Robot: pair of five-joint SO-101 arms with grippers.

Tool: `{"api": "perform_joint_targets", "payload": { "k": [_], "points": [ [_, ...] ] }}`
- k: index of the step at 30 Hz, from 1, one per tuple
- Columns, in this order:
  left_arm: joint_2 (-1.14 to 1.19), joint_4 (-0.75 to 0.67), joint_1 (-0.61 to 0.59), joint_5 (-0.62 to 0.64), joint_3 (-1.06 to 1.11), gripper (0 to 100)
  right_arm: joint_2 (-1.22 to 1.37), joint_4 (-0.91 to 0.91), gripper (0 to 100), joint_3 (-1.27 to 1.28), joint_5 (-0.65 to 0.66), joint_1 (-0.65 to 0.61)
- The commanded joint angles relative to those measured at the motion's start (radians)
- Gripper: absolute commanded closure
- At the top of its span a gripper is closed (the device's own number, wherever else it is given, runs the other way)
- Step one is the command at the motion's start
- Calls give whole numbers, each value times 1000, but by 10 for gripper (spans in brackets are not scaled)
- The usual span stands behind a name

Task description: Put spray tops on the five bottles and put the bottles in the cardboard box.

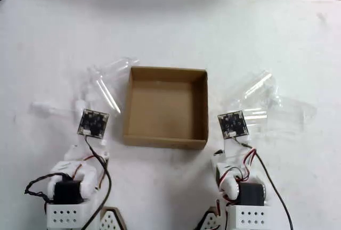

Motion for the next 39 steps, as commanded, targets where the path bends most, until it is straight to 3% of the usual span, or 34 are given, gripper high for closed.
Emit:
{"api": "perform_joint_targets", "payload": {
  "k": [1,39],
  "points": [
    [-8,5,2,-6,0,976,1,7,981,9,9,1],
    [-7,5,12,-3,0,976,-1,1,981,9,2,-4]
  ]
}}
